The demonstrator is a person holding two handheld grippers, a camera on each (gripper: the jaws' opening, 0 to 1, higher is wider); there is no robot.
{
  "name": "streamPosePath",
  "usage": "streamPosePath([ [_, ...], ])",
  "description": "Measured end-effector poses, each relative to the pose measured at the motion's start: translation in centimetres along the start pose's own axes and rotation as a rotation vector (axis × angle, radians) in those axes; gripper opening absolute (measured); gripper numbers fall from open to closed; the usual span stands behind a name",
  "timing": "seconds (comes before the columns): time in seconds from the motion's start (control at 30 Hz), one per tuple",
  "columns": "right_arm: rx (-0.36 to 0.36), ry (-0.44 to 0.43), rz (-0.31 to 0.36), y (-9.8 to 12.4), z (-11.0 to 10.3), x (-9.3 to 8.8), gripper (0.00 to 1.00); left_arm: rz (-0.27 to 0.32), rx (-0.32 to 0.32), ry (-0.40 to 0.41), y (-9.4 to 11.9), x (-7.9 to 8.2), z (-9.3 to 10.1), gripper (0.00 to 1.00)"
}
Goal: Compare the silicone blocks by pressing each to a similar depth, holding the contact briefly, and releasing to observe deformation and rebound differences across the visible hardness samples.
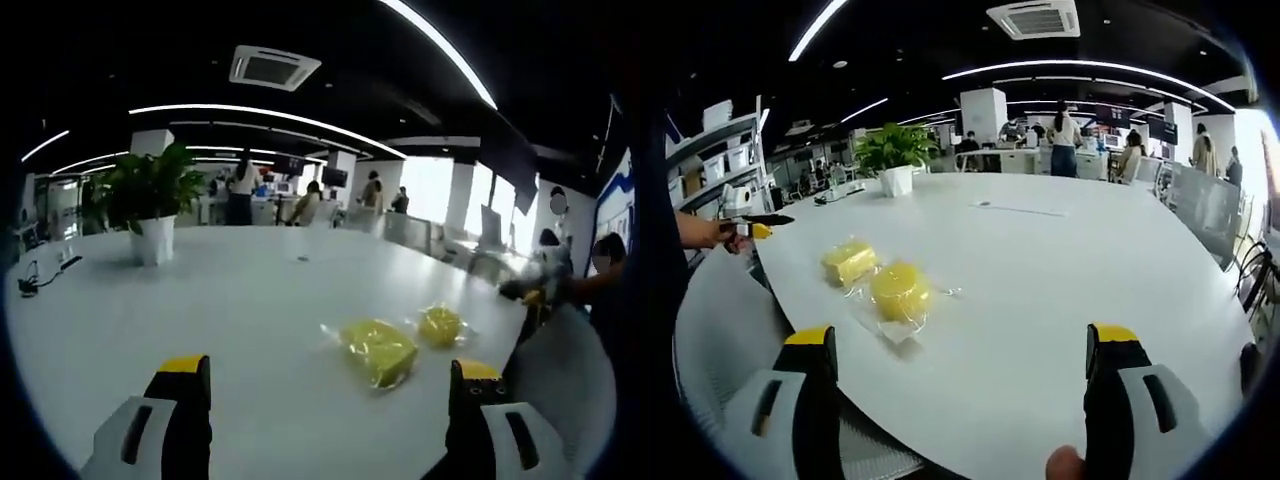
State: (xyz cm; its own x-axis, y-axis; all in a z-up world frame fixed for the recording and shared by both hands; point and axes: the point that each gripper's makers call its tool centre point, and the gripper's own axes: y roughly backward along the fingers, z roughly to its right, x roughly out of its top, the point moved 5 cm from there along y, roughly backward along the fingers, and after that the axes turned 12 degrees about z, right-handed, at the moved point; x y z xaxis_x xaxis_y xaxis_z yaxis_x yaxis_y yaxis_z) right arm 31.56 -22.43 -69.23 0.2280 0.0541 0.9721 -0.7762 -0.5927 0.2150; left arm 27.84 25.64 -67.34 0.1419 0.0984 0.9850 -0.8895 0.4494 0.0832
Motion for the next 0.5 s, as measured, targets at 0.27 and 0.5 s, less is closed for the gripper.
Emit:
streamPosePath([
  [0.27,0.032,-0.010,-0.009,-0.07,-0.86,0.22,0.97,-0.003,0.020,0.017,0.35,-0.28,-0.94,1.00],
  [0.5,0.010,-0.012,0.014,0.11,-0.90,-0.06,0.97,-0.004,0.019,-0.002,0.66,-0.10,-0.27,1.00],
])
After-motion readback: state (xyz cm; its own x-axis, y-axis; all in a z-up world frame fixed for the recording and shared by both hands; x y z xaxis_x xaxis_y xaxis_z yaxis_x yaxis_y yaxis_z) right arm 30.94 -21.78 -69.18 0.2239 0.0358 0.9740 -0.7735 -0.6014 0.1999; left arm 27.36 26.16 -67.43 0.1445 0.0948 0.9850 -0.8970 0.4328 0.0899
